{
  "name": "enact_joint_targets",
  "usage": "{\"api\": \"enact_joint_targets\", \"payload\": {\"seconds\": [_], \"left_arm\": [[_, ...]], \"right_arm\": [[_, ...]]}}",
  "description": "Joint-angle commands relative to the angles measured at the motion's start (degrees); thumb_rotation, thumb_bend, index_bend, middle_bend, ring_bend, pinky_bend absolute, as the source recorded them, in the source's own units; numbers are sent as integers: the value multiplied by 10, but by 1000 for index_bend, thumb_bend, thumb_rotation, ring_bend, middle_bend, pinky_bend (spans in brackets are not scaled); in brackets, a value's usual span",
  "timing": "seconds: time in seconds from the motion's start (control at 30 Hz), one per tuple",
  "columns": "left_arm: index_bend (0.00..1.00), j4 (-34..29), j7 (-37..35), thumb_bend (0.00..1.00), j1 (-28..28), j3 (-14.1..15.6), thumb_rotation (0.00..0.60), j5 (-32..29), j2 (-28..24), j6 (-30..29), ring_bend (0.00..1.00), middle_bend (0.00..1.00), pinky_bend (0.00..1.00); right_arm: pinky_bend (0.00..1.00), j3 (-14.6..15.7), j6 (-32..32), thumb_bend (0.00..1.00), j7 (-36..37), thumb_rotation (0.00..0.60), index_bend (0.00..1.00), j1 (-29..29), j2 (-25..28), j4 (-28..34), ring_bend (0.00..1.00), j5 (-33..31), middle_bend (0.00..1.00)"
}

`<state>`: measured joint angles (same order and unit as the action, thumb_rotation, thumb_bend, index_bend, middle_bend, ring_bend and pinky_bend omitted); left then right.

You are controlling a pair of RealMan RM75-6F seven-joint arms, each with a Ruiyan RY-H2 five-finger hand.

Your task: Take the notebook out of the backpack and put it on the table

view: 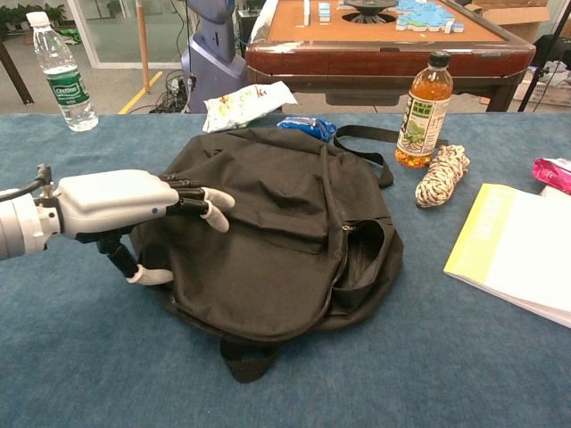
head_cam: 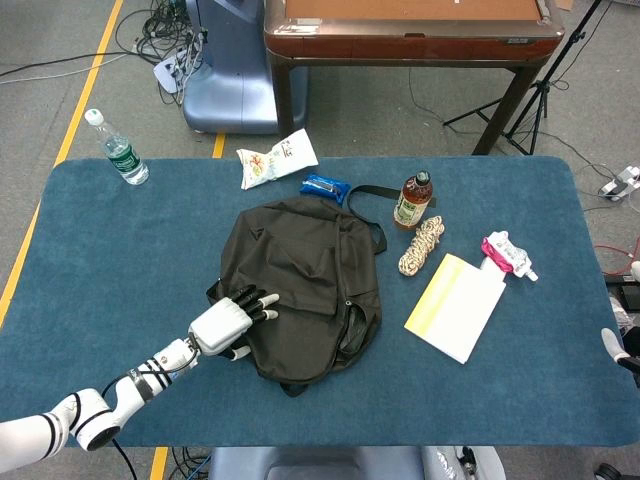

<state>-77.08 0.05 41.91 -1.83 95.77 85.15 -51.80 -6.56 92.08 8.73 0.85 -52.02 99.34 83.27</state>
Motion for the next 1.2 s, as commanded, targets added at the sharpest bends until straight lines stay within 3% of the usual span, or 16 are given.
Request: {"api": "enact_joint_targets", "payload": {"seconds": [0.03,0.13,0.27,0.4,0.77,1.2], "left_arm": [[470,19,-27,278,11,-2,600,-2,19,-6,0,0,5],[565,25,-41,394,18,-4,600,-11,28,0,0,0,0],[664,23,-51,665,21,-16,600,-37,39,0,0,0,0],[737,15,-59,770,15,-38,600,-77,47,-8,0,37,0],[769,-46,-47,838,10,-115,600,-212,32,-12,3,131,0],[774,-116,-6,870,10,-182,600,-358,11,-34,15,156,0]], "right_arm": [[136,0,2,304,0,600,47,1,0,-1,83,2,177],[136,0,6,304,1,600,47,4,1,-1,82,4,177],[136,1,11,305,5,600,47,8,3,-1,82,6,177],[136,2,14,304,8,600,47,9,4,-2,82,14,177],[178,31,-27,304,-6,600,63,-25,2,13,87,109,178],[238,65,-211,309,-16,600,142,-161,-30,70,139,234,245]]}}
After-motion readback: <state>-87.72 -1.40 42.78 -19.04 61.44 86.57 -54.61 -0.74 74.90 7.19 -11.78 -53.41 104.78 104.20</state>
